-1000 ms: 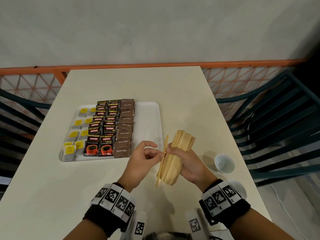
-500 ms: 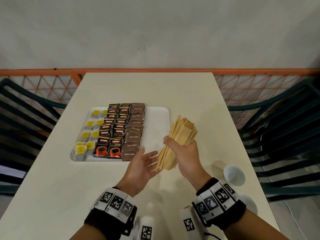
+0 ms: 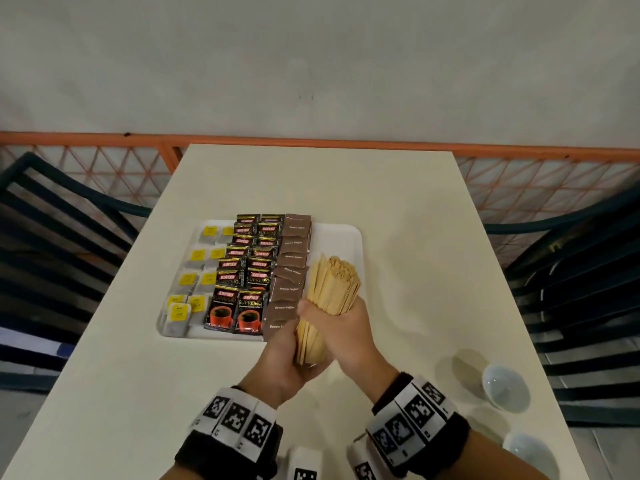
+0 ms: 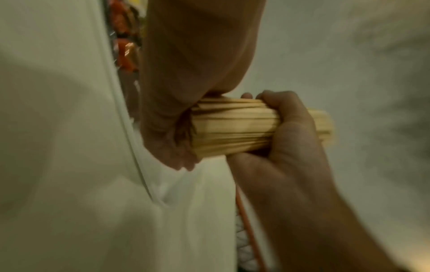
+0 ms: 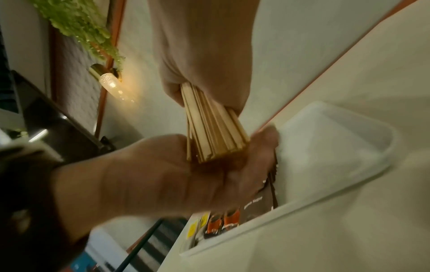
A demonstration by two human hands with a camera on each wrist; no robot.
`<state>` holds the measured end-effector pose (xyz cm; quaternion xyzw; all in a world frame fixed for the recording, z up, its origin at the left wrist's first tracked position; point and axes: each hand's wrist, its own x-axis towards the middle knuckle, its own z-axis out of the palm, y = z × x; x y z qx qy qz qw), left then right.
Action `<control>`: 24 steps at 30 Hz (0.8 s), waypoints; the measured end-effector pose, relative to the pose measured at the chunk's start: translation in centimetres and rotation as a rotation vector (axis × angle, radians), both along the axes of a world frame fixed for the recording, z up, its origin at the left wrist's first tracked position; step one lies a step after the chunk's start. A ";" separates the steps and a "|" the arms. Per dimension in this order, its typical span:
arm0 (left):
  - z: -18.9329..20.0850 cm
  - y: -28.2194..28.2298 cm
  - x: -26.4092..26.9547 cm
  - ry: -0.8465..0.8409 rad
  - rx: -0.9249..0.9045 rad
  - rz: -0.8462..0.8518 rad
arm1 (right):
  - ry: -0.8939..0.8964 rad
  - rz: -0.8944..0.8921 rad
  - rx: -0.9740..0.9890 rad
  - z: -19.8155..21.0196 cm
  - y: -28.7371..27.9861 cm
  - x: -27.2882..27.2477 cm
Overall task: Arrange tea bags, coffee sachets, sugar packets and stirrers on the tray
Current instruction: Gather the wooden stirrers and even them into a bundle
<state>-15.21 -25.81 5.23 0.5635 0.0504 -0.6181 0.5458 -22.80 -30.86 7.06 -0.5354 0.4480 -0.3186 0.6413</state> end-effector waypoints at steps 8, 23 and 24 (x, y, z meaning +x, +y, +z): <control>0.0 -2.9 2.4 -0.651 -0.134 -0.484 | 0.183 0.019 0.342 -2.9 -6.8 1.7; -3.8 -8.9 4.6 -0.836 -0.037 -0.613 | 0.531 0.079 0.280 -7.3 -12.1 5.5; -3.9 -8.9 4.5 -0.909 -0.029 -0.641 | 0.544 0.082 0.247 -7.3 -12.0 5.4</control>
